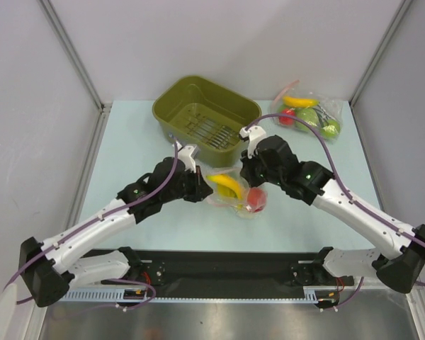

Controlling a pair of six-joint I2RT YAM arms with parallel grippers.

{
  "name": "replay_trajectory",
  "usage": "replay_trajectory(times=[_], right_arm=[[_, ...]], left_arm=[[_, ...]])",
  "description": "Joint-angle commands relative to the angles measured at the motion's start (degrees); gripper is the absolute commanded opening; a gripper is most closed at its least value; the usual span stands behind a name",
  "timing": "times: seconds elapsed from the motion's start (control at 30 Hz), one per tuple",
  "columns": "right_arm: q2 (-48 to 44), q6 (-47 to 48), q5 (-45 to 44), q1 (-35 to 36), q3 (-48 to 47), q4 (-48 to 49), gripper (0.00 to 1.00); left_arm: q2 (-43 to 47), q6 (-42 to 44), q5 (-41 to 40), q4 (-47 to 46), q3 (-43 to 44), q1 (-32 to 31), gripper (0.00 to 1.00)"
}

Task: Open the zip-top bag and remove the fake food

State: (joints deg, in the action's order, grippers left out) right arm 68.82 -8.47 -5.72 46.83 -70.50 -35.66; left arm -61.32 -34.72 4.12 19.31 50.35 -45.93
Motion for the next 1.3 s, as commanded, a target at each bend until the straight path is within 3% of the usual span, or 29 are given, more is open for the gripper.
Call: replay_trajectory(times=[0.0,0.1,0.2,0.23,0.33,0.47,0.57,0.7,0.83,1.27], right_arm=[[0.9,-3.7,1.1,1.9,-0.5,6.5,0.00],[2.2,-4.6,2.5,2.6,-0.7,8.0,0.00],[2.9,-5.2,4.1,3.4,-1.0,8.8,0.00],[3.1,-5.4,4.6,3.8,-1.0,9.3,0.00],[3.5,-6.2,4.7,4.6,-1.0,9.8,0.00],[4.0,-7.1,4.2,5.0,-0.5,10.1,0.00],[4.2,-7.2,4.4,5.2,-0.5,10.3,0.00],[4.0,-7.1,4.2,5.2,-0.9,10.1,0.00],[3.8,-7.3,4.0,5.2,-0.6,10.0,0.00],[1.8,-8.0,5.1,6.6,0.9,12.8,0.00]], left_arm=[[4.5,1.2,-11.0,12.4,0.7,0.3,0.00],[6.3,1.1,-16.2,17.8,2.0,0.3,0.00],[9.1,0.8,-20.3,19.7,2.8,0.0,0.18],[9.8,0.6,-21.2,20.0,3.2,-0.2,0.33],[12.1,0.6,-25.0,20.9,5.4,-1.9,0.46],[16.0,2.6,-27.2,13.1,5.8,-6.6,0.47],[16.9,3.7,-22.2,4.1,3.6,-8.2,0.50],[11.5,1.0,-14.9,-1.0,2.7,-8.2,0.60],[5.6,-4.3,-9.3,-7.3,0.6,-8.2,0.62],[-1.3,-6.5,-16.2,-7.6,-2.5,-8.1,0.66]])
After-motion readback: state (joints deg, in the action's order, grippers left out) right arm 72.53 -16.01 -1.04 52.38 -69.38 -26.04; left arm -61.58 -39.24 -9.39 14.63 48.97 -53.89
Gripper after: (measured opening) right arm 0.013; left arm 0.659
